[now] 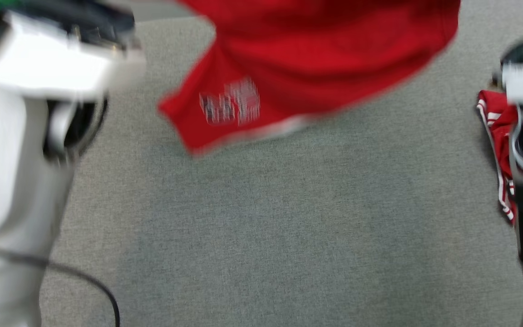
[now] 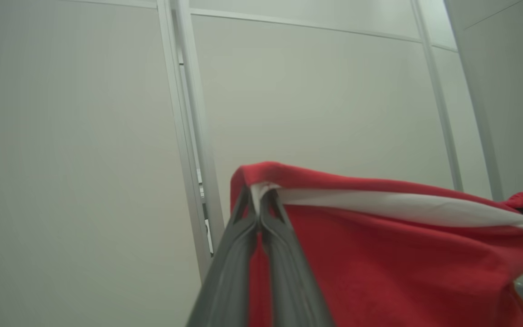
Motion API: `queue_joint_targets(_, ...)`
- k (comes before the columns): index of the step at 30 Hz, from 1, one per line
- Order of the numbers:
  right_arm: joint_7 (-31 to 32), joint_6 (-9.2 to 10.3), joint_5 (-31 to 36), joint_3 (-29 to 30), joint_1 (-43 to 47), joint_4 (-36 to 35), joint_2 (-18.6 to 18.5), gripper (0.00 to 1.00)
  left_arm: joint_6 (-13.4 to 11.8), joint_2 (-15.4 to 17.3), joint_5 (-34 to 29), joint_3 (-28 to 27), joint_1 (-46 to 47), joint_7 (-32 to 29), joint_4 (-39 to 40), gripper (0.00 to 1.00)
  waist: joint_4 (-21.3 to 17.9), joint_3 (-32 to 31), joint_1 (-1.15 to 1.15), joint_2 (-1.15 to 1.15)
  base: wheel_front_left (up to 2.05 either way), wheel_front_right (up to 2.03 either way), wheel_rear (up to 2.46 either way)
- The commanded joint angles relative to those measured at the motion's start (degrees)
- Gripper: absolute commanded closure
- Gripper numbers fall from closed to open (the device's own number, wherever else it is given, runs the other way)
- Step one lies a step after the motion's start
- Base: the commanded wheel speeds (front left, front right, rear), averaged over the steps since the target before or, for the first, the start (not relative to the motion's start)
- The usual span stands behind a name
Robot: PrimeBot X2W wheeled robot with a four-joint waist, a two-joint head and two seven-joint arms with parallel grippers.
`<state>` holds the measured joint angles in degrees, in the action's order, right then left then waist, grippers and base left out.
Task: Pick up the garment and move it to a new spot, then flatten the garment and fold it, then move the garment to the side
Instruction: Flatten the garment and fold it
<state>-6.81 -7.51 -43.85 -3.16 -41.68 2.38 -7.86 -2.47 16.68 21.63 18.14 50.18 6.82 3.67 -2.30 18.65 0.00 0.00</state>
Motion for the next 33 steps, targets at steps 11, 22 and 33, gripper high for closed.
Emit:
queue_joint_targets(11,-4.1,0.16,-4.5,-6.5,-22.4,33.5,0.6,1.00,5.4,-4.1,2.2,-1.4,19.6,6.7,-34.8,1.00,0.7,4.3,0.00,0.00,0.00,0.00,0.00)
queue_joint_targets(22,-2.7,0.13,-8.9,-19.5,-14.8,48.1,0.7,1.00,8.8,-9.3,6.5,-0.5,7.8,8.2,-52.1,1.00,2.3,4.8,0.00,0.00,0.00,0.00,0.00)
queue_joint_targets(33,-2.5,0.03,-20.2,-25.9,3.4,41.8,-1.3,1.00,9.4,-10.5,5.9,-3.0,-15.6,8.3,-41.2,1.00,1.7,2.3,0.00,0.00,0.00,0.00,0.00)
